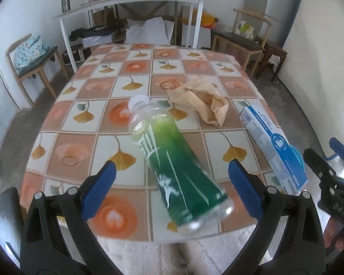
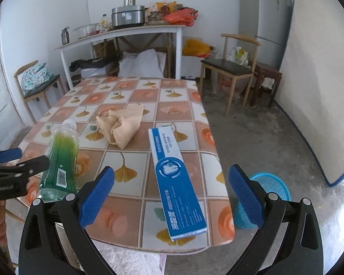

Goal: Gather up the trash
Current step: 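Close the left gripper on the green bottle while the right gripper closes on the toothpaste box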

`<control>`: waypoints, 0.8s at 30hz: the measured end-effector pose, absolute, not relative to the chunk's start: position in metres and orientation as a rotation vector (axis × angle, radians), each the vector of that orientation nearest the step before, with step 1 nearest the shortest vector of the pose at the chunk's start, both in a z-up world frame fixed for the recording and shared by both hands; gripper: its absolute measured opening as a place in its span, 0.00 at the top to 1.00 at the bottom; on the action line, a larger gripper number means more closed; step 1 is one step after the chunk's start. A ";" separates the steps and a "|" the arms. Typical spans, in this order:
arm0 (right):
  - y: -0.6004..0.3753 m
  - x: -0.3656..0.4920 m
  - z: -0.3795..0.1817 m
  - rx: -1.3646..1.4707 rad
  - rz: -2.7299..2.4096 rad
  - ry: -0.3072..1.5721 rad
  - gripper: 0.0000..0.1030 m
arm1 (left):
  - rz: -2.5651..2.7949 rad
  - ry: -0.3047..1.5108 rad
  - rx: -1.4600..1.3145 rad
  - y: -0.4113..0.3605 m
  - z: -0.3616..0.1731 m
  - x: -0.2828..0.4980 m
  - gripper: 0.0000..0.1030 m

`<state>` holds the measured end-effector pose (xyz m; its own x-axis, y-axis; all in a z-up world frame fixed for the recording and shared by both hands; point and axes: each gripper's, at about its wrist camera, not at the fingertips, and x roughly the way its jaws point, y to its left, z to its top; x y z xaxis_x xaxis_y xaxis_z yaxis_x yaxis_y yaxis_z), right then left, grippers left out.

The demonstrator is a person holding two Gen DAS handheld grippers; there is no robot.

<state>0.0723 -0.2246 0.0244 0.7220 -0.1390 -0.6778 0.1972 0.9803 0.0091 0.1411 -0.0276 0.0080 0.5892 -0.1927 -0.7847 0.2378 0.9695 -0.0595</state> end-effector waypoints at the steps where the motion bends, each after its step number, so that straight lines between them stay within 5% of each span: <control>1: -0.225 0.077 0.022 0.089 -0.172 0.757 0.06 | -0.245 0.919 0.053 -0.030 0.005 0.149 0.08; 15: -0.241 0.118 -0.010 0.213 -0.095 0.929 0.06 | -0.262 1.035 0.068 -0.038 -0.027 0.181 0.08; 24: -0.248 0.131 -0.025 0.232 -0.084 1.005 0.17 | -0.233 1.054 0.088 -0.037 -0.037 0.182 0.08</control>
<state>0.1308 -0.2483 -0.0253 0.5350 0.0365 -0.8440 0.1762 0.9723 0.1537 0.1821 -0.0367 -0.0369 0.4720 -0.1480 -0.8691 0.2324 0.9718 -0.0393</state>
